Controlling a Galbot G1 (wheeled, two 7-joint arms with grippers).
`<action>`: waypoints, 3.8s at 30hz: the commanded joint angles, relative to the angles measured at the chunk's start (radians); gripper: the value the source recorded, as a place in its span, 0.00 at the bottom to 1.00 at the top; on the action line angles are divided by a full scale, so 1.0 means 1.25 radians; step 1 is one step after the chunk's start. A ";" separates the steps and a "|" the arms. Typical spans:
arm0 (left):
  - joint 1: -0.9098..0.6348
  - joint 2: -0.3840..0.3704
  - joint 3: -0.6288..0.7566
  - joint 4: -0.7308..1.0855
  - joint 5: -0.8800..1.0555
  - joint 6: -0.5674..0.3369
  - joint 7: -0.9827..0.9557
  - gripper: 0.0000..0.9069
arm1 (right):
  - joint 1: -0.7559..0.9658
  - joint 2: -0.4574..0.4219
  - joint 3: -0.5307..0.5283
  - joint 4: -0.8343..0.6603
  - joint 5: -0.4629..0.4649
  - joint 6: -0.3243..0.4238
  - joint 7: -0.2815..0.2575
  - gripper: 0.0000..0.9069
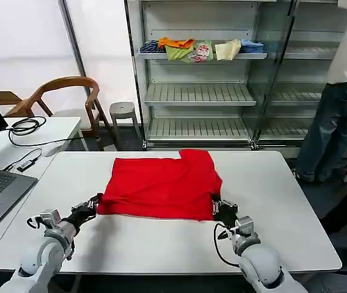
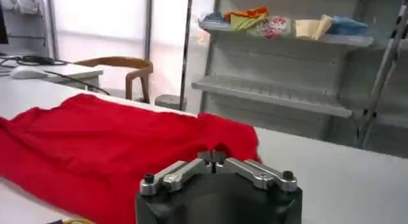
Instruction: Fold and organize the clothes.
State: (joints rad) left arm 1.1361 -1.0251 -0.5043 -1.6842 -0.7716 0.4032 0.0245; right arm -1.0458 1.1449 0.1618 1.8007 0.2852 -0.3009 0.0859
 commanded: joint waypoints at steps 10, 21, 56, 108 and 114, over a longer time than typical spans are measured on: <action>-0.052 0.004 0.025 0.066 0.011 -0.008 0.012 0.02 | 0.058 0.015 -0.015 -0.073 -0.014 0.007 -0.010 0.00; -0.066 0.002 0.042 0.098 0.058 -0.015 0.024 1.00 | 0.060 0.019 -0.018 -0.095 -0.026 0.004 -0.002 1.00; 0.044 0.022 0.041 -0.060 0.085 0.041 -0.065 1.00 | -0.158 -0.003 0.070 0.082 0.008 -0.087 0.103 1.00; 0.235 0.011 -0.008 -0.208 0.096 0.034 -0.055 0.03 | -0.212 -0.026 0.102 0.105 0.026 -0.049 0.064 0.00; 0.353 0.002 -0.052 -0.292 0.096 0.026 -0.053 0.03 | -0.310 -0.040 0.138 0.151 -0.002 -0.016 0.049 0.00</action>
State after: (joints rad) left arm 1.3436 -1.0152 -0.4992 -1.8628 -0.6528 0.4474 -0.0441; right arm -1.3213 1.1153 0.2963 1.9239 0.2998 -0.3432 0.1547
